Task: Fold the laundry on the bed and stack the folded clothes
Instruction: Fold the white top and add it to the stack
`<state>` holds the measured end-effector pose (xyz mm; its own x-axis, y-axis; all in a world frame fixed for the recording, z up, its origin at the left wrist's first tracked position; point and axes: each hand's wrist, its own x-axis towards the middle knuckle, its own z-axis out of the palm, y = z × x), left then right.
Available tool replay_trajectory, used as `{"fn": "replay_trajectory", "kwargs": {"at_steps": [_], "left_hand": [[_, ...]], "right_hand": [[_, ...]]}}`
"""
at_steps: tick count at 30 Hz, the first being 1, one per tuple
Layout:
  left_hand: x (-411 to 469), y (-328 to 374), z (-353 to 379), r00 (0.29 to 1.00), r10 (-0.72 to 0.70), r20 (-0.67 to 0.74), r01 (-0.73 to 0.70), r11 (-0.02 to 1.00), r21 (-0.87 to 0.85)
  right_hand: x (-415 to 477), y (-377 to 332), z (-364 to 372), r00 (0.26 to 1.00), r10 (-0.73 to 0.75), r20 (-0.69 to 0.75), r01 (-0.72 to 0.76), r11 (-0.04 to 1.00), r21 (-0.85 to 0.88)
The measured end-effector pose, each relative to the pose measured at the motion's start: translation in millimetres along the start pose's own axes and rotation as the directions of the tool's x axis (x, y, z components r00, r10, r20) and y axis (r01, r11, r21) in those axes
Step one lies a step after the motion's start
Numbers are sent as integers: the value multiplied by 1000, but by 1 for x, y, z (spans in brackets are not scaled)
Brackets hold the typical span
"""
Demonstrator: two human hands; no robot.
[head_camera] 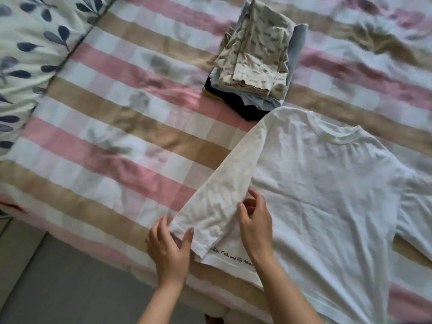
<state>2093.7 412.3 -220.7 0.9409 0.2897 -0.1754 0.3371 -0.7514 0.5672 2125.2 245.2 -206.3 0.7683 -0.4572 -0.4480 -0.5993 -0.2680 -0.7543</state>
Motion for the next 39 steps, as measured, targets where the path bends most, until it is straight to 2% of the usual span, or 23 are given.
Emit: {"fn": "replay_trajectory", "kwargs": {"at_steps": [3,4,6,9,12,13,15,17,19,22,25,27,29,30,31,32,33,35,37,39], "left_hand": [[15,7,-1,981,-183,60,179,982,65],[19,9,-3,976,-198,95,193,979,60],[34,13,-15,977,-177,116,186,980,-74],[78,24,-45,991,-131,-16,120,946,-302],[149,31,-65,980,-51,-193,-17,943,-332],[174,32,-68,972,-49,-228,-31,943,-332],[215,32,-69,965,-30,-259,-53,950,-308],[240,30,-65,970,13,-244,-73,968,-240],[257,29,-59,975,51,-216,-91,980,-176],[271,30,-53,976,96,-196,-118,988,-103],[280,41,-56,976,111,-185,-126,989,-73],[283,59,-65,982,97,-161,-114,988,-105],[280,87,-75,991,86,-99,-107,968,-225],[273,105,-79,993,95,-63,-110,944,-311],[260,126,-81,992,118,-32,-121,908,-400],[242,146,-79,988,156,-5,-139,865,-481],[220,169,-75,978,207,24,-161,825,-542],[175,208,-56,939,326,111,-192,762,-619],[137,237,-30,870,444,212,-230,748,-622],[109,259,-3,779,540,319,-276,751,-600]], "right_hand": [[11,-6,5,994,110,7,-110,991,70],[14,-8,6,989,144,18,-145,986,82],[16,-12,9,985,171,30,-174,972,157],[17,-30,23,994,99,46,-109,948,299],[27,-51,43,995,-8,100,-22,954,298],[34,-54,46,996,-51,71,33,970,240],[51,-57,46,978,-187,-88,187,982,-8],[72,-55,39,923,-346,-171,283,908,-308],[94,-50,33,917,-395,-50,313,793,-522],[119,-38,33,941,-296,165,325,650,-687],[128,-36,35,951,-218,218,306,594,-744],[125,-44,34,954,-186,234,299,611,-733],[115,-61,29,944,-242,224,329,749,-576],[106,-72,26,937,-291,194,346,852,-394],[95,-84,22,936,-315,154,336,932,-136],[82,-97,16,947,-294,132,271,949,163],[72,-109,7,959,-243,149,157,887,435],[62,-119,-17,953,-169,250,-74,673,736],[61,-118,-47,937,-179,300,-182,483,857],[64,-111,-80,948,-183,261,-170,401,900]]}}
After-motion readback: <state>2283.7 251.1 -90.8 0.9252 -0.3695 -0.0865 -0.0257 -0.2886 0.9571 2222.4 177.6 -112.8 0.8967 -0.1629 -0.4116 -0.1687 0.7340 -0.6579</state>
